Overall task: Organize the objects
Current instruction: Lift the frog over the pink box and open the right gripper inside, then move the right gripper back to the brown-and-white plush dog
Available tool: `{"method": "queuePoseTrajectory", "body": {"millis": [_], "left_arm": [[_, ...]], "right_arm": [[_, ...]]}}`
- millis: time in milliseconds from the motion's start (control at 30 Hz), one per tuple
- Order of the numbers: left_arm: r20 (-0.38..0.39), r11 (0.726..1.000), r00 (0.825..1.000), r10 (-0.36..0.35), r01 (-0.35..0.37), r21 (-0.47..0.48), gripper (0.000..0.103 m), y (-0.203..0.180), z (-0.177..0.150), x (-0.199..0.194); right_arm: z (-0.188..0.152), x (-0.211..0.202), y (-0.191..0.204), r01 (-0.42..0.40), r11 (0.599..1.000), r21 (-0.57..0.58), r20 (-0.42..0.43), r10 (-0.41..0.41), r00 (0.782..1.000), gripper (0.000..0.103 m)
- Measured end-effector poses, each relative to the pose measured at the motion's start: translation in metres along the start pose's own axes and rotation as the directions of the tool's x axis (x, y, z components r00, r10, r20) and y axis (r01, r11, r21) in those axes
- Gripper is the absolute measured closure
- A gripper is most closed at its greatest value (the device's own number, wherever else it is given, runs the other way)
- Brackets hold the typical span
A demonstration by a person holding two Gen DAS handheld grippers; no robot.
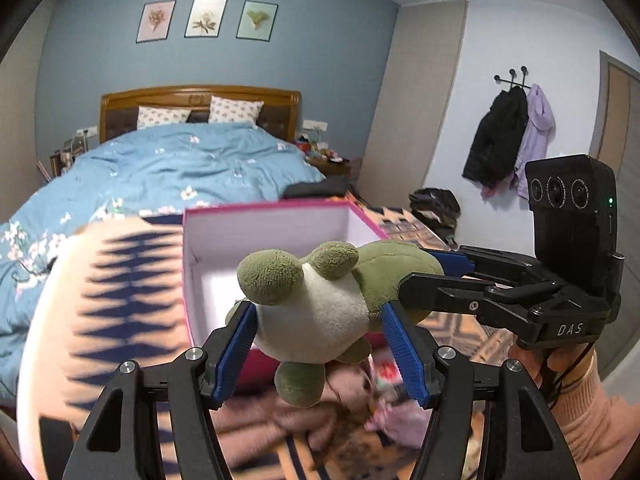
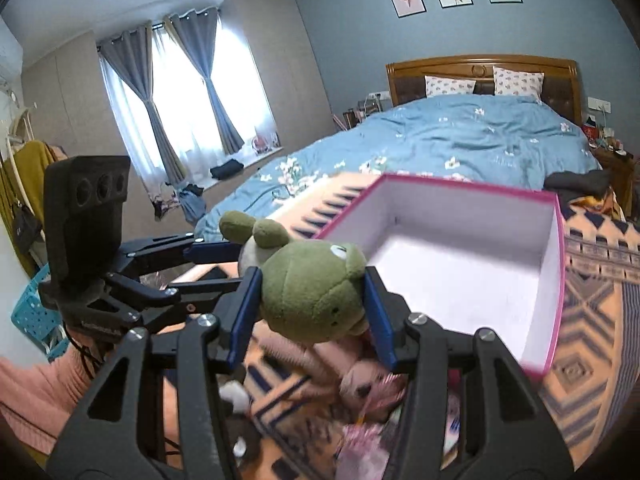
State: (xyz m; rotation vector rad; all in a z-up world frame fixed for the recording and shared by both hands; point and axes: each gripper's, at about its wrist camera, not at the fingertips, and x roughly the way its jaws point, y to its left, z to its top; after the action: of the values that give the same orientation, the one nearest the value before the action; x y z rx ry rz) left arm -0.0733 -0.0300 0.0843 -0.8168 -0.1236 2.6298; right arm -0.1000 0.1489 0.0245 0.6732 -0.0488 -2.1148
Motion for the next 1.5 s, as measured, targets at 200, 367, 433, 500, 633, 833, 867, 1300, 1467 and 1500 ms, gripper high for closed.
{"method": "queuePoseTrajectory", "body": {"millis": [200,367,433,500,633,833,867,1300,1467,1500], "left_arm": [[-0.010,1.000,1.000,0.030,-0.030,-0.003,0.037,0.018,0.022,0.029],[-0.075,0.999,0.997,0.029,-0.032,-0.034,0.037,0.039,0.011,0.064],[-0.101,0.998,0.994,0.031,-0.036,-0.049,0.037,0.046,0.003,0.075],[-0.115,0.998,0.992,0.044,-0.050,-0.045,0.037,0.046,0.000,0.081],[-0.143,0.998,0.988,0.056,-0.061,-0.031,0.037,0.046,-0.006,0.089],[-0.185,0.997,0.980,0.074,-0.078,-0.015,0.037,0.042,-0.012,0.099],[-0.189,0.997,0.979,0.077,-0.081,-0.016,0.037,0.042,-0.013,0.101],[-0.157,0.998,0.986,0.063,-0.066,-0.019,0.035,0.037,-0.026,0.078],[-0.085,0.998,0.994,0.064,-0.064,0.005,0.030,0.025,-0.033,0.048],[-0.074,0.999,0.996,0.053,-0.053,0.003,0.030,0.023,-0.035,0.041]], "right_arm": [[0.028,0.023,-0.018,0.018,1.000,-0.014,0.005,-0.018,1.000,0.050],[0.027,0.048,-0.042,0.007,1.000,0.029,-0.047,-0.006,0.999,0.050],[0.020,0.062,-0.053,-0.004,0.998,0.062,-0.083,0.009,0.997,0.050],[0.013,0.073,-0.063,-0.017,0.996,0.093,-0.109,0.027,0.994,0.050],[0.000,0.091,-0.084,-0.058,0.983,0.175,-0.139,0.083,0.987,0.049],[-0.006,0.105,-0.092,-0.027,0.983,0.181,-0.190,0.062,0.980,0.046],[-0.008,0.108,-0.090,-0.016,0.986,0.168,-0.207,0.052,0.977,0.046],[-0.020,0.082,-0.087,0.085,0.988,0.128,-0.192,-0.059,0.980,0.039],[-0.024,0.047,-0.060,0.078,0.994,0.075,-0.121,-0.069,0.990,0.038],[-0.026,0.040,-0.054,0.075,0.995,0.065,-0.109,-0.068,0.992,0.037]]}}
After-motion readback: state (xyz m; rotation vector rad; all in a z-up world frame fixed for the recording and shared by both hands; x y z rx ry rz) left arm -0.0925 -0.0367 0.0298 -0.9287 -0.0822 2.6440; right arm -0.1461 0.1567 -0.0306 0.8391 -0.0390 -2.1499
